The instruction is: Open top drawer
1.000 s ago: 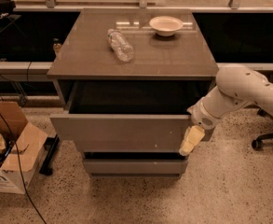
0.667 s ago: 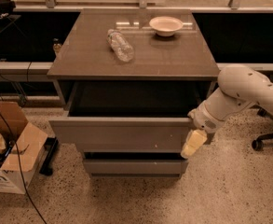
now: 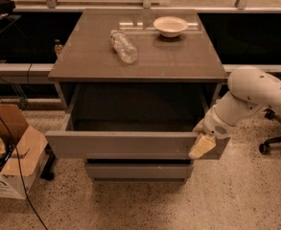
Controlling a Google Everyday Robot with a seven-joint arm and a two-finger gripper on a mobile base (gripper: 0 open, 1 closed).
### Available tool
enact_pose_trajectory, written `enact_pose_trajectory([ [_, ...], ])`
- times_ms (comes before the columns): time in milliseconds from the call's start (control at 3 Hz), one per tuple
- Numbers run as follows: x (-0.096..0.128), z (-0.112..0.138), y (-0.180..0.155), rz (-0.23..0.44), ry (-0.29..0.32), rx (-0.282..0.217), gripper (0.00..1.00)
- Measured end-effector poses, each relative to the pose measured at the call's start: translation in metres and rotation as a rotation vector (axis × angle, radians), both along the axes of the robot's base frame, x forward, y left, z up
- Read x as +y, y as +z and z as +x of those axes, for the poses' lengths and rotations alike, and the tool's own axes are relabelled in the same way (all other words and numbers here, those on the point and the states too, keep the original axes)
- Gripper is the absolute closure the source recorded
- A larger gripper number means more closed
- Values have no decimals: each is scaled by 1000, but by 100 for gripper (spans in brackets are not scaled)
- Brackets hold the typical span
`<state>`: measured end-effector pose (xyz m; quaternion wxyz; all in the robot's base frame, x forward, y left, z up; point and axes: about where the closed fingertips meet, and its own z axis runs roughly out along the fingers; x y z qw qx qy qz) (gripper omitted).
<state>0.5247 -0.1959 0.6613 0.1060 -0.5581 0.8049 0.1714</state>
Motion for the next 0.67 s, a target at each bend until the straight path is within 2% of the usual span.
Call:
enact_pose_trajectory([
  [333, 0, -3, 0, 1, -5, 6, 8],
  [667, 3, -49, -2, 19, -69, 86, 0],
])
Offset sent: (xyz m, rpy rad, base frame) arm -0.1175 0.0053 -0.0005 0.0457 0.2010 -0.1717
